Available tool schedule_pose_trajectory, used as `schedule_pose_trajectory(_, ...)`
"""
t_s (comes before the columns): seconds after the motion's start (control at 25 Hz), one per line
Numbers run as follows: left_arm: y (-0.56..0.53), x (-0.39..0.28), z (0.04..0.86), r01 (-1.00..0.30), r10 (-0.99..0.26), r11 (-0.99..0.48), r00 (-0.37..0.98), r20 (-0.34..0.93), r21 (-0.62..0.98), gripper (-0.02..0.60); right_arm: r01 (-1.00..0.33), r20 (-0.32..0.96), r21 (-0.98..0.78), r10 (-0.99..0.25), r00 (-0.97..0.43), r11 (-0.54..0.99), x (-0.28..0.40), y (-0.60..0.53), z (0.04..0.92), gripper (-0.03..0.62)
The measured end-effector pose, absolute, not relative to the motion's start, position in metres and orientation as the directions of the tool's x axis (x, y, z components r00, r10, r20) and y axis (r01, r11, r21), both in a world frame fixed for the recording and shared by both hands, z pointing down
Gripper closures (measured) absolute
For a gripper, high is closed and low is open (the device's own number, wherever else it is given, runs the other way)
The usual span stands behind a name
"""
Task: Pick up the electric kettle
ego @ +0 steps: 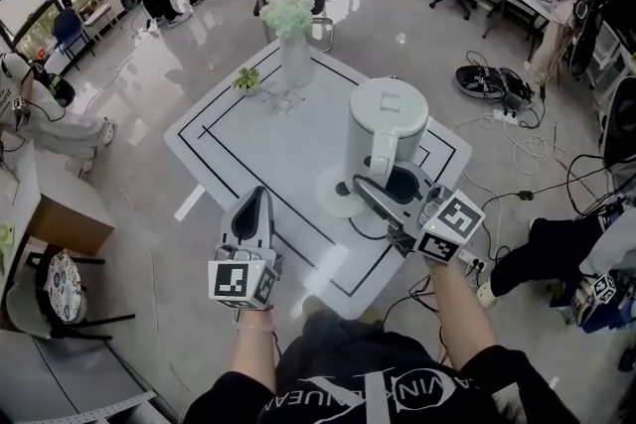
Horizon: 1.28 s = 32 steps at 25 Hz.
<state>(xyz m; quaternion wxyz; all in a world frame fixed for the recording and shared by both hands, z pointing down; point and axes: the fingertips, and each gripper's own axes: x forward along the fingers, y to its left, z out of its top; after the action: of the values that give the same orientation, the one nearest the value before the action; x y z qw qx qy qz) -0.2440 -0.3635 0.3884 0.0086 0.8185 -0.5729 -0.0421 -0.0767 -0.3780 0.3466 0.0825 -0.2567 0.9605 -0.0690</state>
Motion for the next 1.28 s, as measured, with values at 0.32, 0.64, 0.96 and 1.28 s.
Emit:
schedule_pose_trajectory(0.32, -0.366, -0.247, 0.383, -0.939, -0.941, -0.336, 0.331, -0.072, 0.076, 0.568, -0.526, -0.124, -0.170, -0.548, -0.827, 0.833, -0.054, -0.379, 0.345, 0.445)
schedule_pose_trajectory(0.64, -0.366, -0.246, 0.377, -0.939, -0.940, -0.337, 0.332, -0.081, 0.070, 0.568, -0.569, -0.129, -0.168, -0.590, -0.797, 0.805, -0.034, -0.377, 0.343, 0.445)
schedule_pose_trajectory(0.96, -0.367, -0.245, 0.383, -0.935, -0.938, -0.344, 0.339, -0.070, 0.081, 0.568, -0.608, -0.129, -0.171, -0.629, -0.767, 0.776, -0.015, -0.373, 0.342, 0.445)
schedule_pose_trajectory(1.28, -0.365, -0.242, 0.383, -0.938, -0.941, -0.337, 0.332, -0.065, 0.081, 0.568, -0.641, -0.113, -0.151, -0.657, -0.746, 0.753, 0.006, -0.370, 0.344, 0.444)
